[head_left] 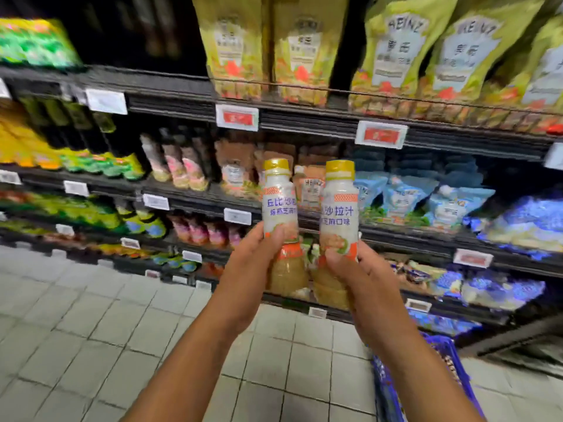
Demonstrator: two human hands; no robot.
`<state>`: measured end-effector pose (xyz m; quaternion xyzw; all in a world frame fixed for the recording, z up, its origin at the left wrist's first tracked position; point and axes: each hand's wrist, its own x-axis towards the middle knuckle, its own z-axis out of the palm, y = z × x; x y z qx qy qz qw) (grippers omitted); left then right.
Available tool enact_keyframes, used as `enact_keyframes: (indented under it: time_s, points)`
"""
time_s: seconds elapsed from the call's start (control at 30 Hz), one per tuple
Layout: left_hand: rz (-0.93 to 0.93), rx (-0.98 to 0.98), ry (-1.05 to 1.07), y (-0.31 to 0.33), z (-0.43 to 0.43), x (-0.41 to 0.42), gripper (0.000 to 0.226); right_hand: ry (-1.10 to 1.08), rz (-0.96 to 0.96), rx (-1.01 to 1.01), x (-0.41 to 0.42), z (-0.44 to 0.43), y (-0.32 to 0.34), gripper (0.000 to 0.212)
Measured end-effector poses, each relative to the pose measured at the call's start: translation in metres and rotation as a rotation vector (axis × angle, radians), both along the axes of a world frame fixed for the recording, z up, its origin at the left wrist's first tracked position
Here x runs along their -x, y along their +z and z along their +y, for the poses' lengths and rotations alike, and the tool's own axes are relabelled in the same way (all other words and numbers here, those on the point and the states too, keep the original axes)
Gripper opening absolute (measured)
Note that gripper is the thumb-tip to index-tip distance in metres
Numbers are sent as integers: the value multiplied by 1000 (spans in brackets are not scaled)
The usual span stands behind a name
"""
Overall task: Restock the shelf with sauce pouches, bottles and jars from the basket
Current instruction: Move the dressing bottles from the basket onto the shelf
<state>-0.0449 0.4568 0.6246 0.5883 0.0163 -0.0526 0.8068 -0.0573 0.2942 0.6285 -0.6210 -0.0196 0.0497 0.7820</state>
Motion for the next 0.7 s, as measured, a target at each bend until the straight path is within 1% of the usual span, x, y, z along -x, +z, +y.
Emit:
enact_keyframes:
  time_s: [0.03,0.13,0.2,0.27,0.3,0.4,0.47,0.6,0.7]
  points:
    - [6,-5,46,1,20,3,32,36,5,-7,-1,19,2,25]
    - [48,6,187,3,78,15,39,141,30,-22,-1,74,8,25]
    - [62,49,248,7,111,24,44,209,20,-29,0,107,12,24]
    - [53,58,286,11,141,32,44,258,11,-32,0,139,15,23]
    - [36,43,299,12,155,35,45,276,10,-30,-1,153,16,23]
    - [-12,7,374,14,189,42,58,337,26,-27,-5,191,18,28]
    - [-25,27,439,15,208,42,61,369,37,-31,-9,212,19,30]
    - [-23,30,506,14,239,34,63,425,40,-27,-23,246,22,27]
    - [-41,39,501,14,257,20,55,403,24,-52,-40,266,23,42]
